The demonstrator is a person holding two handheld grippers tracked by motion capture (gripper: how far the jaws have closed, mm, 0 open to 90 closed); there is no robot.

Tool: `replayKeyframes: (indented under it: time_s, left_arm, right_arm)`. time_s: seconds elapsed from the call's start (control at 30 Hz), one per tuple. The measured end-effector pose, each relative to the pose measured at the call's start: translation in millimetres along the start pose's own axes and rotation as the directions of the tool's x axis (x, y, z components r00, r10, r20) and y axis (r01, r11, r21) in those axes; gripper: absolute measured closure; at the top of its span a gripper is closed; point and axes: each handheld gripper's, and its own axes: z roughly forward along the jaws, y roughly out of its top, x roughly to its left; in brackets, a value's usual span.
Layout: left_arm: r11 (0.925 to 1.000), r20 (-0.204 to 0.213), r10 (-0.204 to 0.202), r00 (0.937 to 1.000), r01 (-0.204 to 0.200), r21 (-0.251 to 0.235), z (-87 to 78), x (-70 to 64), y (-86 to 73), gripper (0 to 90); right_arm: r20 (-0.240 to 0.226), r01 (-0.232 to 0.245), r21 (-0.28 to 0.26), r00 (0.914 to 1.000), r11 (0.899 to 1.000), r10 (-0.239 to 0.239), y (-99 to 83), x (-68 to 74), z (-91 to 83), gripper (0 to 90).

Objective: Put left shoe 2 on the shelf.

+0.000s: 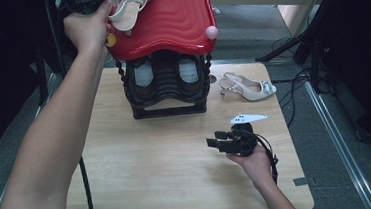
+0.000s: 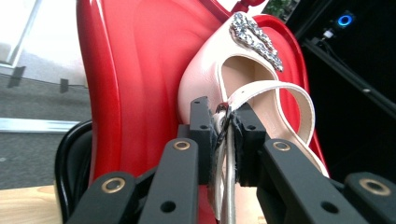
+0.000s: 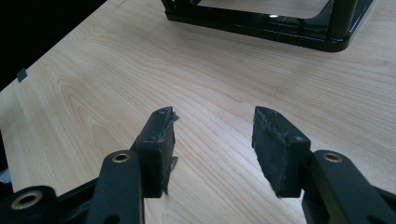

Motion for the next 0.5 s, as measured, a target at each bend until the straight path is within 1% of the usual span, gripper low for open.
replayKeyframes:
  time_s: [0.07,0.13,0.2,0.27,0.33,0.37,0.4,0.43,0.5]
  left_arm:
    - [0.9994,-0.010,0.030,0.9995,-0.030,0.017,-1.7,-2.9,-1.3,78.8]
    - [0.9984,-0.017,0.049,0.9987,-0.048,0.028,-2.5,-5.1,-2.4,75.9]
    - [0.9976,-0.015,0.061,0.9981,-0.060,0.035,-3.4,-5.9,-2.1,72.8]
    - [0.9959,-0.029,0.085,0.9960,-0.084,0.034,-4.9,-7.5,-1.5,68.9]
    - [0.9966,-0.012,0.074,0.9972,-0.074,0.037,-6.2,-7.6,-0.3,63.3]
    - [0.9955,0.001,0.083,0.9965,-0.083,0.045,-7.3,-7.7,0.2,61.8]
    - [0.9953,-0.002,0.088,0.9961,-0.088,0.041,-7.8,-8.6,0.5,60.7]
    - [0.9940,-0.009,0.103,0.9946,-0.103,0.038,-9.0,-9.5,0.5,59.5]
    - [0.9922,0.003,0.109,0.9940,-0.109,0.060,-9.4,-10.1,1.4,57.2]
  right_arm:
    - [-0.001,-0.001,-0.002,1.0000,1.000,0.001,0.0,0.3,0.2,50.2]
    - [0.001,0.000,0.000,1.0000,1.000,0.000,-0.1,0.5,0.3,50.2]
    - [0.001,0.004,-0.001,1.0000,1.000,-0.004,-0.2,0.5,0.7,50.2]
    - [0.003,0.006,0.000,1.0000,1.000,-0.006,-0.2,0.5,0.6,50.2]
    - [0.004,0.005,0.001,1.0000,1.000,-0.005,-0.3,0.4,0.5,50.2]
    - [0.003,0.005,0.001,1.0000,1.000,-0.005,-0.3,0.0,0.4,50.1]
    - [0.003,0.005,0.002,1.0000,1.000,-0.005,-0.4,-0.2,0.2,50.2]
    - [0.003,0.009,0.002,1.0000,1.000,-0.009,-0.5,-0.5,0.2,50.2]
    - [0.005,0.010,0.004,0.9999,1.000,-0.010,-0.7,-0.8,0.1,50.2]
